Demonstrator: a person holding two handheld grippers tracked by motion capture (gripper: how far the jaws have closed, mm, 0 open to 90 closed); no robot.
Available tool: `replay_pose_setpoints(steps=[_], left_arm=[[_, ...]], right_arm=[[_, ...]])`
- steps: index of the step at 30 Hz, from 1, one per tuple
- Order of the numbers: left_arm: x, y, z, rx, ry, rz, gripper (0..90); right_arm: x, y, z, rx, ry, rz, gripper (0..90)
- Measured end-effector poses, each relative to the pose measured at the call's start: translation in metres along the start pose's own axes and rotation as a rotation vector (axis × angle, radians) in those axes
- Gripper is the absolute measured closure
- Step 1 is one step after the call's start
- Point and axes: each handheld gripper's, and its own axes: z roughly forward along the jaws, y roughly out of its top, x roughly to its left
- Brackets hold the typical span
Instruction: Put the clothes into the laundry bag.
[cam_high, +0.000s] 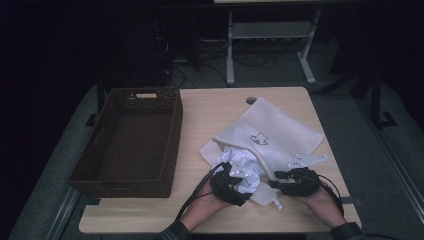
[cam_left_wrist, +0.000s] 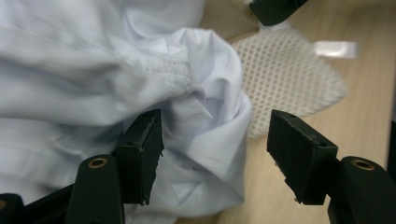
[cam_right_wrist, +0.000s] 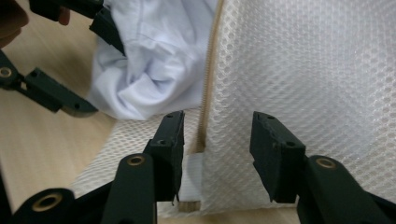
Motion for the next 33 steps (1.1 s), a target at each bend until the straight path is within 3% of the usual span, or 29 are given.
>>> replay_pose_setpoints(steps=[3, 6, 11, 14, 22, 29, 33], left_arm=[[-0.001, -0.001, 0.007, 0.019, 0.02, 0.012, 37.3], [-0.001, -0.002, 0.01, 0.02, 0.043, 0.022, 45.2], [0.003, -0.002, 0.006, 0.004, 0.037, 0.0, 74.2], [0.004, 0.0, 0.001, -0.019, 0.02, -0.006, 83.8], [0.001, 0.016, -0.02, -0.125, 0.014, -0.01, 85.6], [0.004, 0.031, -0.017, -0.143, 0.031, -0.014, 85.6], [0.002, 0.046, -0.006, -0.139, 0.039, -0.025, 85.6]], right_arm=[[-0.001, -0.001, 0.005, 0.022, -0.008, -0.005, 63.7], [-0.002, -0.001, 0.007, 0.03, -0.002, -0.006, 76.1], [-0.003, -0.002, 0.004, 0.019, 0.001, -0.018, 84.5], [-0.004, -0.002, 0.003, 0.018, 0.004, -0.019, 84.6], [-0.003, 0.0, -0.002, -0.003, 0.004, -0.034, 84.9], [-0.003, 0.003, -0.009, -0.039, 0.011, -0.028, 85.9], [-0.006, 0.005, -0.015, -0.081, 0.032, -0.012, 86.3]])
